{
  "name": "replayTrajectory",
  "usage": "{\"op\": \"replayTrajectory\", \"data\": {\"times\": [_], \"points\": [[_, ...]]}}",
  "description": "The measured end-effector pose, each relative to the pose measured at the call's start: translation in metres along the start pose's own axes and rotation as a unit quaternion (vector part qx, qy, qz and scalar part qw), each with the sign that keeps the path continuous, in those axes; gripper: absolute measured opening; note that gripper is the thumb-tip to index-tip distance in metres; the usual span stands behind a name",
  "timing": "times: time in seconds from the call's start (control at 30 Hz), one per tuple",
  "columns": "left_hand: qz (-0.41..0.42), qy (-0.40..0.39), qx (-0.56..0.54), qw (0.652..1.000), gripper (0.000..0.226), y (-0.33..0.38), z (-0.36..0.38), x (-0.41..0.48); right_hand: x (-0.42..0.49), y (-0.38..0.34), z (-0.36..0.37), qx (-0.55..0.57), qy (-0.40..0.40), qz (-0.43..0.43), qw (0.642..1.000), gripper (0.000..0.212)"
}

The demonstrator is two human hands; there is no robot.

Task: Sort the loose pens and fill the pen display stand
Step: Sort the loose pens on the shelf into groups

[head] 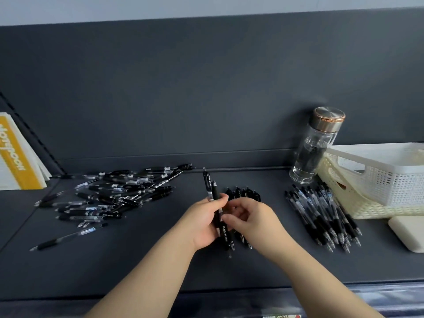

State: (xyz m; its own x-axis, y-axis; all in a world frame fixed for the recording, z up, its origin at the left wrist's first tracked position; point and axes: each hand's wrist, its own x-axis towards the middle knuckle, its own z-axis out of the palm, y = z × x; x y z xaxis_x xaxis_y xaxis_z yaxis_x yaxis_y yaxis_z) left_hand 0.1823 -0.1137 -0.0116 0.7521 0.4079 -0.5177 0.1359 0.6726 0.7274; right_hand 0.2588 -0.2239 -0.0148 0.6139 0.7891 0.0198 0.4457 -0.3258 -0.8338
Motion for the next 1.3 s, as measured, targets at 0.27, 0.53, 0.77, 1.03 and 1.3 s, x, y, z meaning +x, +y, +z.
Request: {"op": "replayTrajectory", "data": {"times": [0.27,0.53,0.77,1.03,1.3], "points": [[-0.031,-0.071,-0.034,0.996,0.026,0.004,-0.016,-0.005,0.002,-0.007,0.005,0.139,-0.01,0.08,0.987,0.014],[0.01,0.073,0.074,0.995,0.016,0.015,-0.04,-0.001,0.012,-0.003,-0.007,0.099,0.146,0.056,0.983,0.018],[0.024,0.109,0.205,0.972,0.012,0.01,-0.037,0.008,0.015,0.012,0.011,-0.207,0.107,-0.116,0.965,0.033],[0.03,0.117,0.234,0.965,0.018,0.005,-0.029,0.0,0.01,0.031,0.01,-0.248,0.0,-0.072,0.966,0.039],[0.084,0.152,0.566,0.806,0.003,-0.002,-0.029,-0.009,-0.003,0.033,0.009,-0.261,-0.049,0.08,0.961,0.062]]}}
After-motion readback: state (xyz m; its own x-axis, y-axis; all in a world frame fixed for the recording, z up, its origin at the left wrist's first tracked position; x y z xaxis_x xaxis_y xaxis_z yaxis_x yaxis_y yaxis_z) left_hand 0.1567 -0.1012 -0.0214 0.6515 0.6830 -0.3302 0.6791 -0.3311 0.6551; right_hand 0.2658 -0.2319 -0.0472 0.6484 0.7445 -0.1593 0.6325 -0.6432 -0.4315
